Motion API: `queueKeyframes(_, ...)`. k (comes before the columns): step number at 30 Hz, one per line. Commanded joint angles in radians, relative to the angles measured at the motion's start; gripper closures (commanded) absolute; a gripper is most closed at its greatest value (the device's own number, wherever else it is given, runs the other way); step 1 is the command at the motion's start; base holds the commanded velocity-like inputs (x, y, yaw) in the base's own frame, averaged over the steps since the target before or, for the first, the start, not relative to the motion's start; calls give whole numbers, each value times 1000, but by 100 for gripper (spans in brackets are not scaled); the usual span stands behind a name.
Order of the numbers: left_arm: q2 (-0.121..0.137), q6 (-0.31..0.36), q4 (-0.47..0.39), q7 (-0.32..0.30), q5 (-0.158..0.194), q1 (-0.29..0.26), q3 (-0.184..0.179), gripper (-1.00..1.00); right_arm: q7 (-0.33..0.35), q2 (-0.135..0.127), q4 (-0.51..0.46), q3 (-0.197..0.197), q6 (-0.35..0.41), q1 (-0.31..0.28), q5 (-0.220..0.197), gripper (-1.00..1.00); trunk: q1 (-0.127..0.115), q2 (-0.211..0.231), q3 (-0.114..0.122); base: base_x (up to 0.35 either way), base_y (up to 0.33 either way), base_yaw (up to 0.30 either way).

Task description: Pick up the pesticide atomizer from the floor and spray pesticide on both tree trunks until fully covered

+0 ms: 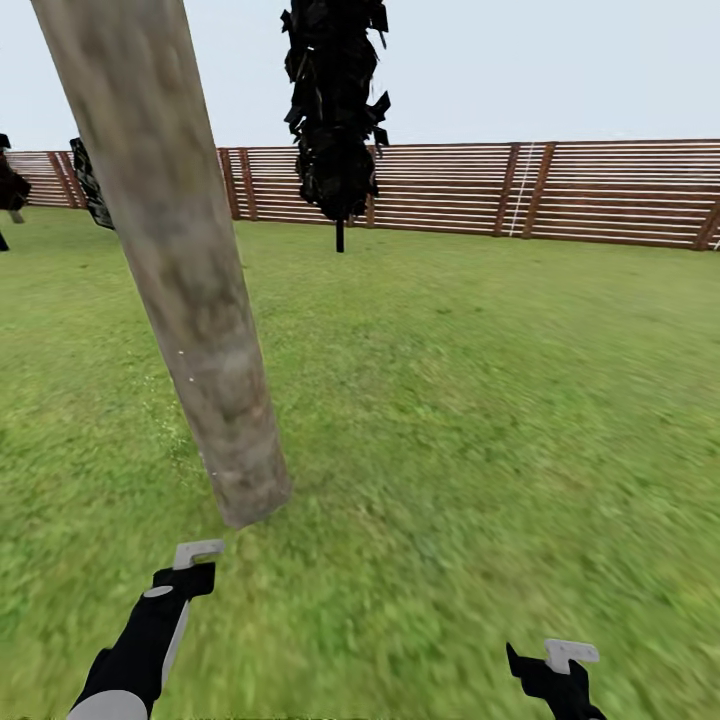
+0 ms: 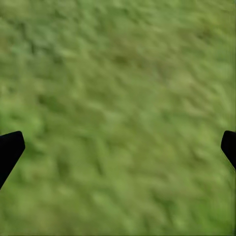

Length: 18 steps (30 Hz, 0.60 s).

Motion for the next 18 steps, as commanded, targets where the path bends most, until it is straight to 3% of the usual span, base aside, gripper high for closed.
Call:
queueKeyframes(1, 0, 0, 0, 0, 0, 0, 0, 100, 0, 0, 0, 0, 0, 0, 0, -100, 0, 0, 0, -24, -37, 61)
queueKeyframes(5, -2, -1, 7, -1, 0, 0, -6, 100, 0, 0, 0, 0, 0, 0, 0, -100, 0, 0, 0, -7, -11, 17)
queueKeyframes(12, -64, 24, 4, -7, -1, -14, -22, 100, 0, 0, 0, 0, 0, 0, 0, -100, 0, 0, 0, 0, 0, 1)
queueKeyframes(14, -85, 38, 3, -7, -2, -15, -38, 100, 0, 0, 0, 0, 0, 0, 0, -100, 0, 0, 0, 0, 0, 0)
queueKeyframes(15, -96, 45, 3, -7, -2, -16, -63, 100, 0, 0, 0, 0, 0, 0, 0, -100, 0, 0, 0, 0, 0, 0)
queueKeyframes(18, -98, 52, -1, -4, -2, -16, -97, 100, 0, 0, 0, 0, 0, 0, 0, -100, 0, 0, 0, 0, 0, 0)
